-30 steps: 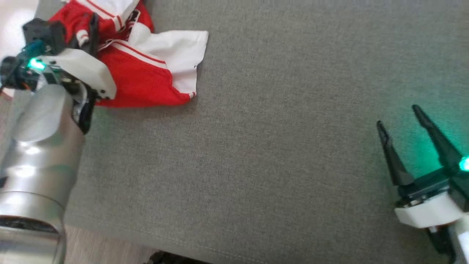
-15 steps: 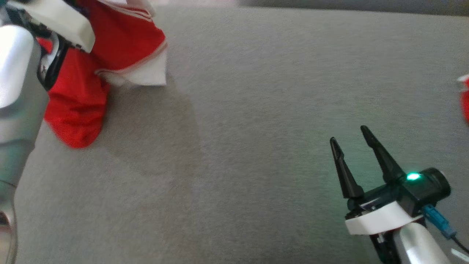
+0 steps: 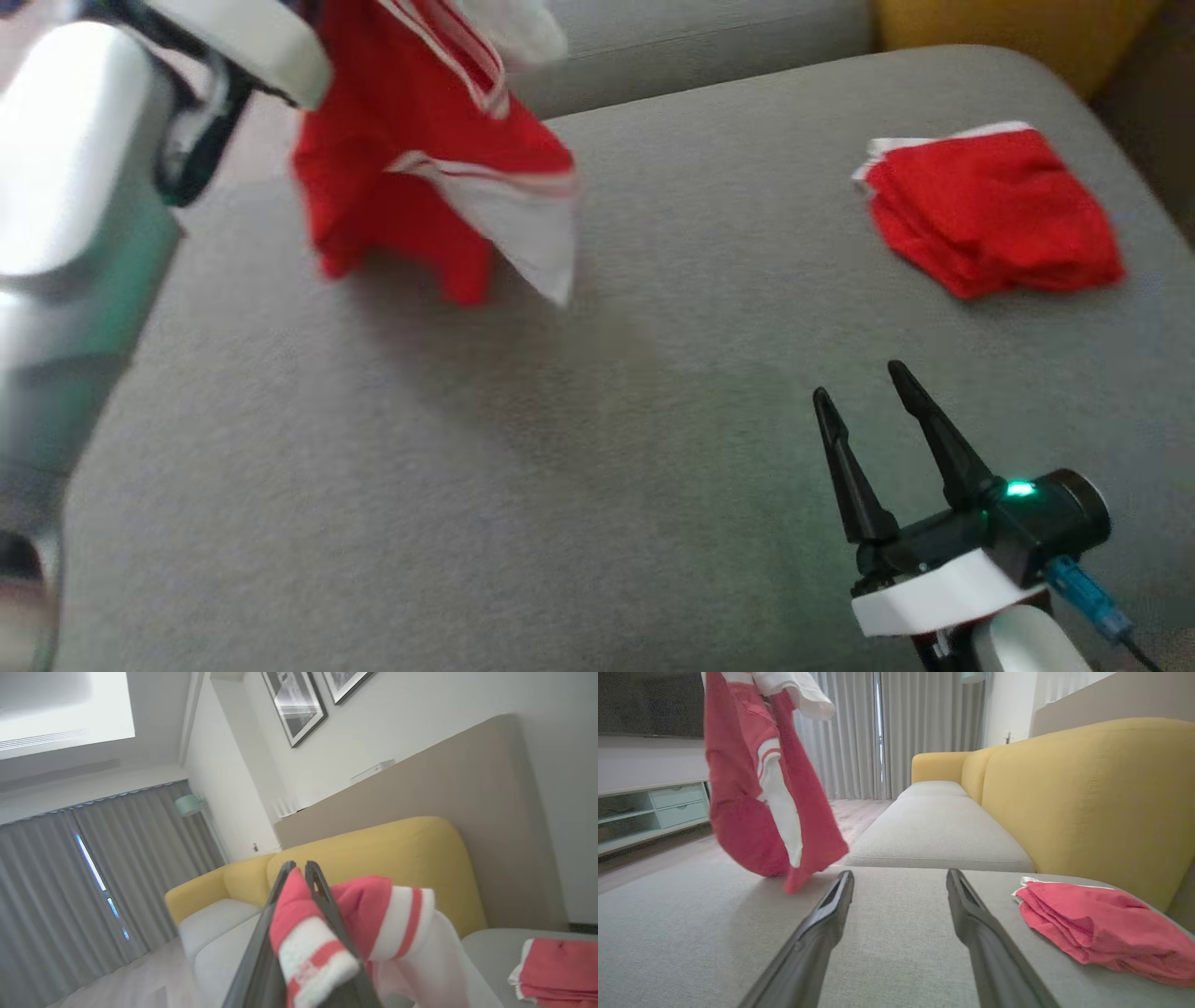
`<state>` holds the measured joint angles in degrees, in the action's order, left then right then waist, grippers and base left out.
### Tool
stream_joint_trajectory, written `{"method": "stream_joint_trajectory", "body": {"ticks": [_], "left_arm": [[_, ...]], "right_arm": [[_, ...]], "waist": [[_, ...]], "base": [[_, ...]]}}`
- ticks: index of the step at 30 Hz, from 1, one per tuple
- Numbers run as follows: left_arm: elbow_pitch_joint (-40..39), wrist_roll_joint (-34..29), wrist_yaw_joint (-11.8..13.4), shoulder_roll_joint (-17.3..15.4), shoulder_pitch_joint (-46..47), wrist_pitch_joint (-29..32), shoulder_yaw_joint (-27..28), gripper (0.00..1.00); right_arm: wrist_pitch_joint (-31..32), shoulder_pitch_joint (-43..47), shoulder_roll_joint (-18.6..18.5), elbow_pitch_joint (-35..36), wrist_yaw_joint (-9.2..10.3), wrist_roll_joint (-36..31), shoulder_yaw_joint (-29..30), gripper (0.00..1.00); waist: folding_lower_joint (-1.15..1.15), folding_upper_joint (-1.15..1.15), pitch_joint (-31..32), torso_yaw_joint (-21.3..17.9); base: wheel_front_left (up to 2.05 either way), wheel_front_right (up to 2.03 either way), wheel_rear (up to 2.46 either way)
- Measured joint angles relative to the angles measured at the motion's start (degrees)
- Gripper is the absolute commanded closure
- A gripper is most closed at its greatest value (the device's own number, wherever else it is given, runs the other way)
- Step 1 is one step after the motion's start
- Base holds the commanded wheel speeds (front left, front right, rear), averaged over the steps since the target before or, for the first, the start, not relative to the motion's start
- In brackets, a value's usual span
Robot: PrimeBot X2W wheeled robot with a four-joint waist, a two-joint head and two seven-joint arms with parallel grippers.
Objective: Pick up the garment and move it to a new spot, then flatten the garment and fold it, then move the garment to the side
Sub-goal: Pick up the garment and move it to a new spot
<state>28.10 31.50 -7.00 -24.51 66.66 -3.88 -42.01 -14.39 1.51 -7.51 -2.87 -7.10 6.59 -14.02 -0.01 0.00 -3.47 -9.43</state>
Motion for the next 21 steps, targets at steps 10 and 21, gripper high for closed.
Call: {"method": "stream_joint_trajectory", "body": {"ticks": [10,21], "left_arm": [[0.7,0.8,2.3,7.3,-14.6,-3.0,-6.9,1.00],[10.5,2.4,7.1,15.2,-31.6,-10.4,-6.4,0.00]], "right_arm": [[0.0,0.1,1.6,0.5,0.00,0.2,-0.7,0.00],[0.0,-0.5,1.8,0.1,0.00,0.6,-0.2,0.00]], "waist": [[0.02,0.00,-2.8,-4.0],[0.02,0.00,-6.9,-2.3]], "base": [[0.00,0.00,0.00],[0.00,0.00,0.00]]}}
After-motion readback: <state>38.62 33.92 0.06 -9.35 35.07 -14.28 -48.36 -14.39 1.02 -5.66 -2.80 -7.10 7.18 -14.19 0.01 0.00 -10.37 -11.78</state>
